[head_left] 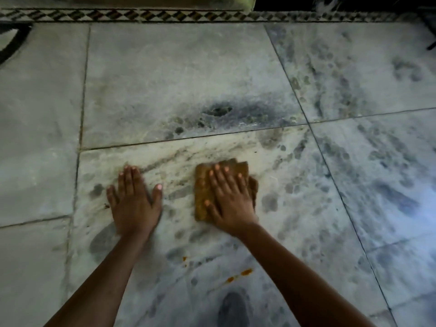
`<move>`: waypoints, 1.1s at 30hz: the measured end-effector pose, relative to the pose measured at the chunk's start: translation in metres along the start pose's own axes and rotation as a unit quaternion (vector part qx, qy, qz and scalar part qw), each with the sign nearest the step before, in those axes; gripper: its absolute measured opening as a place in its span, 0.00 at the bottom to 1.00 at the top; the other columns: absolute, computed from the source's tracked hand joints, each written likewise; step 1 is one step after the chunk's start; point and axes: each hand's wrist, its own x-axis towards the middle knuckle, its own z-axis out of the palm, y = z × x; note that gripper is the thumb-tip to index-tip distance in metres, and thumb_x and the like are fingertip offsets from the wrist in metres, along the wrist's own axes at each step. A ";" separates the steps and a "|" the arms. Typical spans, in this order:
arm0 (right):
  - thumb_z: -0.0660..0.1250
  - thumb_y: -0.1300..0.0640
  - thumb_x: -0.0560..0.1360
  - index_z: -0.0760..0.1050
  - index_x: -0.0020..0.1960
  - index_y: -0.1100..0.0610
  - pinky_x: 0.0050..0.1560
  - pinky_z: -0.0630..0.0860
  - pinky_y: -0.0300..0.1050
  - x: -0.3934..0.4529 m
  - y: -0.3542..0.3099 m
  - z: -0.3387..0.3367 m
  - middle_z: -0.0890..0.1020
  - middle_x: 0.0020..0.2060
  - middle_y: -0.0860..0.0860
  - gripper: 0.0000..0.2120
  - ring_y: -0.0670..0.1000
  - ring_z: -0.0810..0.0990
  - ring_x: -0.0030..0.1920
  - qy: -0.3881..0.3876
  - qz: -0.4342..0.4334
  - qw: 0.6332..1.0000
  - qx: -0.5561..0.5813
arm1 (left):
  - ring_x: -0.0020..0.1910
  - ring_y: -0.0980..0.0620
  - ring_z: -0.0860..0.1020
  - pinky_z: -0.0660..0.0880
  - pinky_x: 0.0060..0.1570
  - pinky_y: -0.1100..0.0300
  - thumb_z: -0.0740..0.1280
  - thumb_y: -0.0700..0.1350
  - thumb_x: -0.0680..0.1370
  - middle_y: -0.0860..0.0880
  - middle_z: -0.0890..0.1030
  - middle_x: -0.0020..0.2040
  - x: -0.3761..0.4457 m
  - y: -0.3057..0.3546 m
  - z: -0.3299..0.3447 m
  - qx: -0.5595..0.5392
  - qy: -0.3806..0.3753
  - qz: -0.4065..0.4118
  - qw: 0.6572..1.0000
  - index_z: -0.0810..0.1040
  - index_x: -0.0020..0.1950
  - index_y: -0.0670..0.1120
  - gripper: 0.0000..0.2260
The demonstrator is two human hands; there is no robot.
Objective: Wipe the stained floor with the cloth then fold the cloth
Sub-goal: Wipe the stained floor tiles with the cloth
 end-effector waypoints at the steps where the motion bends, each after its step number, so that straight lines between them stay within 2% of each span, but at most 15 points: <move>1: 0.48 0.41 0.76 0.54 0.76 0.55 0.73 0.43 0.54 -0.015 -0.001 0.002 0.55 0.76 0.52 0.32 0.53 0.51 0.76 -0.002 -0.016 1.000 0.000 | 0.76 0.45 0.52 0.45 0.73 0.45 0.42 0.63 0.75 0.42 0.55 0.77 0.000 0.000 0.000 -0.001 0.002 0.000 1.000 0.52 0.76 0.40 0.36; 3: 0.50 0.41 0.76 0.57 0.75 0.54 0.72 0.47 0.53 -0.039 0.011 0.003 0.58 0.75 0.51 0.31 0.52 0.54 0.75 0.012 0.018 1.000 -0.004 | 0.76 0.45 0.52 0.45 0.73 0.45 0.43 0.62 0.76 0.43 0.54 0.77 -0.001 0.000 -0.002 -0.009 0.000 0.005 1.000 0.51 0.76 0.40 0.36; 5: 0.49 0.41 0.75 0.60 0.74 0.55 0.71 0.47 0.51 -0.048 0.035 -0.001 0.61 0.74 0.53 0.32 0.52 0.57 0.74 0.042 0.098 0.994 -0.020 | 0.76 0.46 0.51 0.43 0.73 0.46 0.44 0.62 0.76 0.43 0.53 0.77 -0.004 0.000 -0.002 -0.015 0.000 0.009 1.000 0.51 0.76 0.41 0.35; 6: 0.47 0.39 0.74 0.58 0.75 0.55 0.71 0.46 0.51 -0.045 0.049 -0.007 0.60 0.74 0.53 0.34 0.53 0.56 0.75 0.042 0.139 0.989 -0.024 | 0.76 0.46 0.51 0.43 0.73 0.46 0.44 0.62 0.76 0.43 0.52 0.77 -0.004 0.000 -0.003 -0.013 0.000 0.008 1.000 0.50 0.76 0.41 0.35; 8: 0.40 0.37 0.72 0.49 0.76 0.54 0.73 0.41 0.52 -0.031 0.075 -0.018 0.51 0.76 0.52 0.37 0.51 0.47 0.76 0.018 0.216 0.976 -0.012 | 0.76 0.47 0.49 0.43 0.73 0.46 0.44 0.62 0.76 0.44 0.51 0.77 -0.003 -0.001 -0.003 -0.012 -0.001 0.004 1.000 0.50 0.77 0.41 0.35; 10: 0.39 0.37 0.73 0.43 0.77 0.53 0.73 0.39 0.55 -0.007 0.085 -0.025 0.45 0.77 0.51 0.36 0.51 0.41 0.76 0.001 0.268 0.963 0.005 | 0.76 0.47 0.49 0.43 0.73 0.46 0.45 0.61 0.76 0.44 0.51 0.78 -0.003 -0.001 -0.003 -0.017 -0.002 0.002 1.000 0.49 0.77 0.42 0.34; 12: 0.40 0.38 0.73 0.41 0.77 0.53 0.73 0.37 0.56 0.018 0.075 -0.025 0.42 0.77 0.52 0.36 0.53 0.39 0.76 0.000 0.289 0.957 0.016 | 0.76 0.47 0.49 0.43 0.73 0.46 0.46 0.61 0.77 0.43 0.51 0.77 -0.003 0.000 -0.003 -0.024 -0.001 0.002 1.000 0.50 0.77 0.41 0.34; 15: 0.40 0.38 0.73 0.41 0.77 0.53 0.72 0.35 0.55 0.031 0.035 -0.016 0.42 0.76 0.52 0.35 0.53 0.38 0.76 -0.004 0.235 0.972 0.017 | 0.76 0.46 0.51 0.44 0.73 0.46 0.47 0.60 0.76 0.43 0.52 0.77 -0.003 0.000 -0.002 -0.031 0.007 0.006 0.999 0.51 0.76 0.41 0.34; 17: 0.42 0.38 0.75 0.42 0.77 0.52 0.72 0.34 0.52 0.014 0.009 -0.007 0.43 0.77 0.51 0.34 0.51 0.39 0.75 0.001 0.161 0.987 0.016 | 0.76 0.46 0.51 0.44 0.73 0.46 0.47 0.60 0.77 0.42 0.52 0.77 -0.002 -0.001 -0.002 -0.035 0.005 0.010 0.999 0.51 0.76 0.41 0.34; 19: 0.43 0.37 0.75 0.43 0.77 0.51 0.72 0.34 0.50 -0.010 0.005 -0.002 0.44 0.77 0.49 0.34 0.49 0.39 0.75 0.007 0.132 0.991 0.021 | 0.76 0.46 0.51 0.44 0.73 0.45 0.47 0.60 0.77 0.42 0.53 0.77 -0.001 -0.003 -0.001 -0.031 0.007 0.013 0.999 0.51 0.76 0.41 0.34; 22: 0.42 0.36 0.74 0.44 0.77 0.49 0.73 0.36 0.51 -0.017 0.041 -0.006 0.47 0.77 0.51 0.35 0.50 0.42 0.76 0.037 0.213 0.976 0.010 | 0.76 0.45 0.52 0.45 0.73 0.45 0.47 0.60 0.76 0.42 0.53 0.77 0.000 -0.005 0.000 -0.026 0.010 0.012 1.000 0.52 0.76 0.40 0.34; 25: 0.44 0.37 0.76 0.43 0.77 0.51 0.74 0.39 0.56 0.011 0.078 -0.017 0.44 0.77 0.53 0.34 0.53 0.41 0.76 0.050 0.320 0.946 0.025 | 0.76 0.45 0.52 0.44 0.72 0.46 0.47 0.60 0.76 0.42 0.54 0.77 -0.001 -0.003 0.000 -0.026 0.015 0.012 0.999 0.53 0.76 0.40 0.34; 28: 0.46 0.38 0.78 0.41 0.77 0.52 0.73 0.37 0.57 0.042 0.071 -0.018 0.42 0.76 0.54 0.33 0.55 0.39 0.76 0.047 0.345 0.937 0.037 | 0.76 0.45 0.53 0.44 0.72 0.46 0.48 0.59 0.76 0.41 0.55 0.77 -0.001 -0.001 -0.001 -0.026 0.018 0.005 0.999 0.53 0.76 0.40 0.34; 29: 0.44 0.37 0.77 0.41 0.77 0.52 0.73 0.36 0.57 0.045 0.061 -0.016 0.42 0.76 0.54 0.34 0.55 0.38 0.76 0.038 0.322 0.945 0.037 | 0.76 0.45 0.53 0.44 0.72 0.46 0.48 0.59 0.76 0.41 0.55 0.77 -0.002 -0.001 -0.001 -0.023 0.019 0.006 1.000 0.53 0.76 0.40 0.34; 33: 0.40 0.34 0.74 0.41 0.76 0.49 0.73 0.35 0.51 0.010 0.025 -0.005 0.44 0.77 0.52 0.35 0.53 0.40 0.76 0.004 0.142 0.990 0.012 | 0.76 0.46 0.51 0.44 0.72 0.46 0.47 0.60 0.77 0.43 0.53 0.77 -0.001 -0.002 -0.002 -0.011 0.011 0.004 1.000 0.51 0.76 0.41 0.34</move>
